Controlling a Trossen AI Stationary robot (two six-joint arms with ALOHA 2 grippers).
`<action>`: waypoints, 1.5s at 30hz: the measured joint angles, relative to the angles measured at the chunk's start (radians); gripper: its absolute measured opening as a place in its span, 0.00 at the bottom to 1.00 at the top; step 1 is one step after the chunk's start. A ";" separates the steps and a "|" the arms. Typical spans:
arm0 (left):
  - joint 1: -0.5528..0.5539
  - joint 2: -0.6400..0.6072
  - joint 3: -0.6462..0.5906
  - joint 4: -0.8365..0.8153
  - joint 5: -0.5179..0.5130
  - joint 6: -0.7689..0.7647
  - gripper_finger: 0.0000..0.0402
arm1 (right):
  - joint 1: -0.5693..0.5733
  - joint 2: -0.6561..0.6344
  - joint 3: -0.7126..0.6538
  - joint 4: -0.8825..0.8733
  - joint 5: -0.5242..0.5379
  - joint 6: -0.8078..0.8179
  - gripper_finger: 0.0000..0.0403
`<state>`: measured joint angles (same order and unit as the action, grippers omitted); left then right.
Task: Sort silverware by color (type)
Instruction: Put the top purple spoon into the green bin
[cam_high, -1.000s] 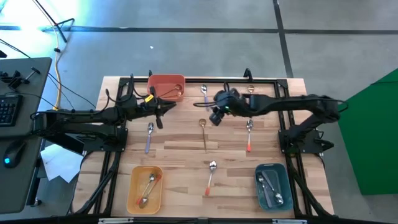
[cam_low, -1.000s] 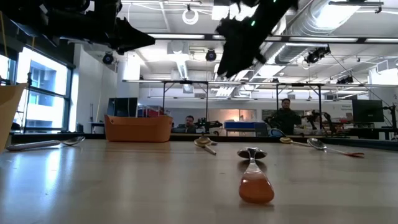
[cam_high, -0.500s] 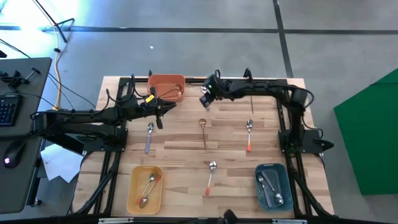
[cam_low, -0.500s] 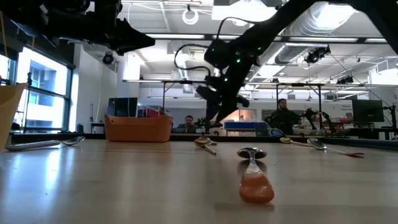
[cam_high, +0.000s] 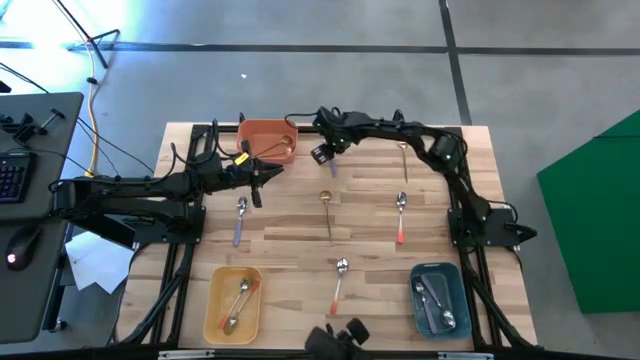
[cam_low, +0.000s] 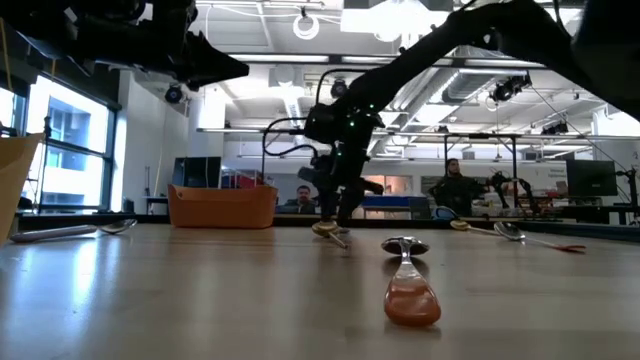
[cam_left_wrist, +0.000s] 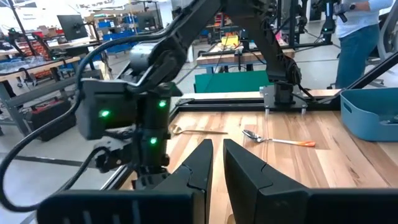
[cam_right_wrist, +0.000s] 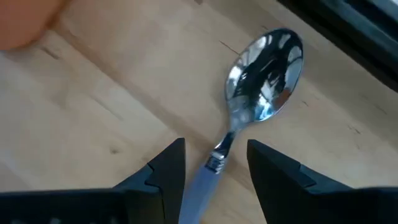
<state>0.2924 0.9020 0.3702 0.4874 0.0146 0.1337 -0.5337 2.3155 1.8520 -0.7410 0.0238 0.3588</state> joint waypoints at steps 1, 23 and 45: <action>0.000 0.000 0.000 -0.003 0.000 0.000 0.08 | -0.003 0.015 0.022 -0.023 -0.008 0.000 0.37; 0.000 0.000 0.000 -0.019 0.000 0.004 0.08 | -0.024 -0.001 0.091 -0.370 -0.061 -0.173 0.05; 0.000 0.000 0.000 -0.020 0.000 0.027 0.08 | 0.623 -0.590 0.023 -0.830 0.031 0.455 0.04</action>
<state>0.2928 0.9020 0.3702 0.4671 0.0147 0.1612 0.0896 1.7255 1.8748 -1.5712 0.0546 0.8141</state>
